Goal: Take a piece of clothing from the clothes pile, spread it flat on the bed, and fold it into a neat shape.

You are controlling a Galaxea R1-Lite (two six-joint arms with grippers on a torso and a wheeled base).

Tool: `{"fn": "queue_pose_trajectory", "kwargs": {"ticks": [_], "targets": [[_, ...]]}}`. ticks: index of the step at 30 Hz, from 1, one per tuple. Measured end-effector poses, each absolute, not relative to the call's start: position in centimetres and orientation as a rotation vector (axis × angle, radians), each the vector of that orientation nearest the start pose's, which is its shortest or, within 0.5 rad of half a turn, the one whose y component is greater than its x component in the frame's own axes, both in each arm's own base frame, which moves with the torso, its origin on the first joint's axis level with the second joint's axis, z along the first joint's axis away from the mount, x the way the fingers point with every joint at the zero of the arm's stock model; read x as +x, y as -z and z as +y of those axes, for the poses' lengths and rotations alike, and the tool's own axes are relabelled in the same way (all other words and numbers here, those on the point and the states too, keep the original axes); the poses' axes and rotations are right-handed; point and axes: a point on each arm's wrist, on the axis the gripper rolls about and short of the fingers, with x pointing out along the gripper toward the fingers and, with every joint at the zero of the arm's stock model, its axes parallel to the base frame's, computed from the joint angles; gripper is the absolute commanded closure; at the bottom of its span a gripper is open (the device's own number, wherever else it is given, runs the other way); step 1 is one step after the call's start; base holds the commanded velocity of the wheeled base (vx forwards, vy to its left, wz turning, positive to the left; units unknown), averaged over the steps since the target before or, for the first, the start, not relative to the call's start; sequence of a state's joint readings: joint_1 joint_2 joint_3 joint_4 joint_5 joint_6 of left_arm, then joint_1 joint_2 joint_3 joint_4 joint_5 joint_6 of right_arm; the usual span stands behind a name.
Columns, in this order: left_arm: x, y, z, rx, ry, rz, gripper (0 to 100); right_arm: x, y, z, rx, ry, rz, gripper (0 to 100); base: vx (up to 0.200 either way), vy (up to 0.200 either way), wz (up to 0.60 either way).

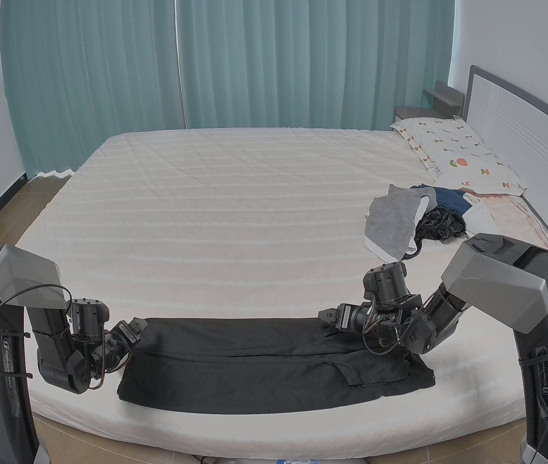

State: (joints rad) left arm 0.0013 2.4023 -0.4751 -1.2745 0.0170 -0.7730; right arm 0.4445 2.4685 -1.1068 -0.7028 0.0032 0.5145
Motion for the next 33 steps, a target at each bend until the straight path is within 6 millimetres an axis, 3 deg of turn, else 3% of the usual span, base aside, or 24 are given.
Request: {"fn": "queue_pose_trajectory", "kwargs": {"ticks": [4,5,12,25,26,33], "targets": [[31.3,5.0,0.1,-0.739,-0.269,0.613,0,38.8,3.4,18.8,0.28,-0.257,0.729,0,0.0,0.0,0.0],[31.3,5.0,0.1,-0.738,-0.268,0.613,0,38.8,3.5,18.9,0.265,-0.25,0.725,100,0.0,0.0,0.0],[31.3,5.0,0.1,-0.737,-0.269,0.613,0,39.2,4.1,19.4,0.175,-0.213,0.71,100,0.0,0.0,0.0],[31.3,5.0,0.1,-0.736,-0.268,0.612,0,39.7,4.1,20.7,0.158,-0.207,0.672,100,0.0,0.0,0.0],[31.3,5.0,0.1,-0.736,-0.268,0.612,0,39.8,4.2,20.7,0.158,-0.207,0.671,0,0.0,0.0,0.0],[31.3,5.0,0.0,-0.737,-0.266,0.613,0,40.0,4.1,21.0,0.194,-0.218,0.646,0,0.0,0.0,0.0]]}}
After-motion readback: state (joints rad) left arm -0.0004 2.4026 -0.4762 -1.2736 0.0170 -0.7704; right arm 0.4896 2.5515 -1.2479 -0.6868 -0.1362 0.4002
